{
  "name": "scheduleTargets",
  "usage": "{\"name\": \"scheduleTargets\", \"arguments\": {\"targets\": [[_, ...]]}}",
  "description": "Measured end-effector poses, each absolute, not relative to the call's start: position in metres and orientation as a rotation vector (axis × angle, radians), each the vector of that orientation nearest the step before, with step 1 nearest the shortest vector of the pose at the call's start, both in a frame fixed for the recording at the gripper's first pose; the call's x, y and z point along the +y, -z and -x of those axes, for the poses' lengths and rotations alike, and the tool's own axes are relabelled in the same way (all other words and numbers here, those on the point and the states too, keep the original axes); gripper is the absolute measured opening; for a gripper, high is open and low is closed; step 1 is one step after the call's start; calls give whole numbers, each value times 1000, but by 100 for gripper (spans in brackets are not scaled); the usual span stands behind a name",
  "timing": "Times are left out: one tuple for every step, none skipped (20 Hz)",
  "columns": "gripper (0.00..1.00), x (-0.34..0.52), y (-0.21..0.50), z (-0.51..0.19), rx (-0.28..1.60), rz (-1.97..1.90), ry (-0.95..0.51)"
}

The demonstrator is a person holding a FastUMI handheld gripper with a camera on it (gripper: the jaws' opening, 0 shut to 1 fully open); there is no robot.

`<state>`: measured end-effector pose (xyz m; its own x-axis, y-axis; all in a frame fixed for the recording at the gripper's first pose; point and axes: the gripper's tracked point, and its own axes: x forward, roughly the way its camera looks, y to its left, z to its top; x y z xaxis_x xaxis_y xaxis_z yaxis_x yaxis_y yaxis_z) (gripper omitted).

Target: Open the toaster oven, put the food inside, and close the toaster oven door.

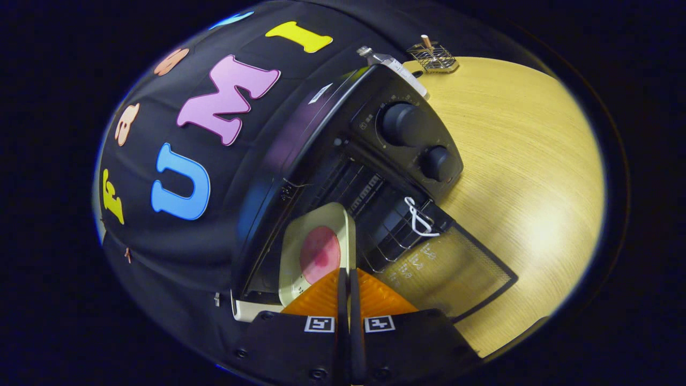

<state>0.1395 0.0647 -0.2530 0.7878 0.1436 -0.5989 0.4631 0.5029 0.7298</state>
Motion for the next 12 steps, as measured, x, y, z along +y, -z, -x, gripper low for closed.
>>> {"name": "scheduleTargets", "arguments": {"targets": [[6, 65, 256, -147, 651, -1056, 225], [6, 65, 258, -153, 637, -1070, 238], [6, 63, 260, -159, 625, -1079, 254], [6, 62, 261, -165, 615, -1085, 270], [6, 63, 266, -171, 614, -1090, 285], [6, 63, 269, -173, 614, -1092, 295], [6, 62, 273, -174, 627, -1088, 306], [6, 63, 277, -174, 641, -1076, 315], [6, 64, 283, -172, 659, -1061, 325], [6, 64, 283, -172, 656, -1065, 328], [6, 62, 285, -173, 654, -1061, 350], [6, 62, 284, -175, 647, -1073, 360]]}}
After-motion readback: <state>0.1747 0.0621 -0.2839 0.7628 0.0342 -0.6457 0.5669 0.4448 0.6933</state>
